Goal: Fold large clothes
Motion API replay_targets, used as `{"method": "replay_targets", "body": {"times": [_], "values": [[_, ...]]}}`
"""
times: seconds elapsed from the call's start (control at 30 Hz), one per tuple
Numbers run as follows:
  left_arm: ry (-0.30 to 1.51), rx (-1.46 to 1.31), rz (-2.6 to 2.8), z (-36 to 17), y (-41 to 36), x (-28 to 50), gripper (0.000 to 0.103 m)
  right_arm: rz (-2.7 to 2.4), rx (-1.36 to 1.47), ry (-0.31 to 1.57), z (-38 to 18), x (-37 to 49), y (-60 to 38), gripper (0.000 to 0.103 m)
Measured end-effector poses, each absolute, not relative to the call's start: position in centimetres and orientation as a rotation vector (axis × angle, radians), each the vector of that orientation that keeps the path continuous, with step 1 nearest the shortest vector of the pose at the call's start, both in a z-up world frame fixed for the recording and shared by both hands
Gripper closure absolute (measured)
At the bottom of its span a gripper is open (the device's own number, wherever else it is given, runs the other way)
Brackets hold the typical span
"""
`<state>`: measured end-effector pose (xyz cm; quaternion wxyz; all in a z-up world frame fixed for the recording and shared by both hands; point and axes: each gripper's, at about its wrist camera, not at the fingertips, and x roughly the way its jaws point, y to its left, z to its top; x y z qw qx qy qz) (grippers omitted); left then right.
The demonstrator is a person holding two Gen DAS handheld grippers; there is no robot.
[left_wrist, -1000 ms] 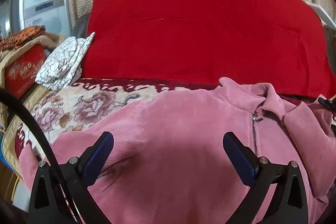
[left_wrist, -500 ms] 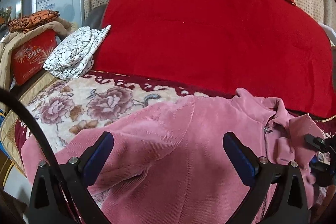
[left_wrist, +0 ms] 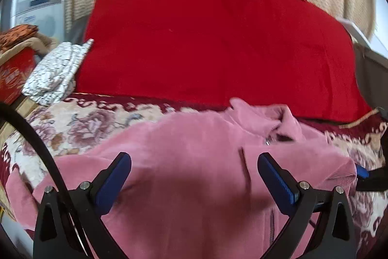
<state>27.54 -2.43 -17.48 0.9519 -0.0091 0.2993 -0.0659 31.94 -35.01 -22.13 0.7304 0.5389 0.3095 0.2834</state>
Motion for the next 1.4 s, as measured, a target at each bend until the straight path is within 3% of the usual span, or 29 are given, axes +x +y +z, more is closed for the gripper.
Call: {"method": "replay_targets", "body": {"times": [0.07,0.13,0.23,0.33,0.5,0.8,0.87,0.93,1.07,1.13,1.4], "values": [[0.668,-0.021,-0.189,-18.3,-3.2,28.2,0.000,0.526,1.131,0.709,-22.4,32.0,-35.8,0.009],[0.711,-0.039,-0.241,-18.8,-3.7,28.5,0.000,0.478,1.095,0.751,-22.8,32.7,-35.9,0.028],[0.731,-0.074,-0.324,-18.8,-4.4,28.2,0.001,0.398,1.032,0.856,-24.5,33.2,-35.2,0.036],[0.735,-0.134,-0.436,-18.5,-4.5,27.4,0.012,0.382,1.098,0.876,-26.1,33.4,-35.8,0.042],[0.813,-0.210,-0.568,-19.3,-5.9,27.1,0.012,0.417,1.211,0.866,-27.8,33.1,-36.7,0.042],[1.019,-0.557,-0.568,-23.5,-5.8,30.5,0.013,0.437,1.138,0.866,-27.3,32.8,-36.8,0.040],[1.019,-0.659,-0.544,-24.3,-5.4,31.0,0.019,0.444,1.127,0.867,-27.3,32.7,-36.8,0.040],[1.019,-0.683,-0.537,-24.6,-5.5,31.4,0.045,0.448,1.095,0.869,-27.1,32.7,-36.5,0.040],[1.001,-0.651,-0.540,-24.3,-6.2,31.7,0.068,0.444,1.060,0.868,-26.8,32.7,-36.1,0.040],[0.985,-0.639,-0.570,-24.0,-6.5,31.6,0.092,0.443,1.053,0.868,-26.8,32.7,-36.2,0.041],[0.798,-0.548,-0.590,-20.5,-5.3,30.2,0.097,0.396,0.934,0.829,-24.7,31.7,-35.3,0.040]]}}
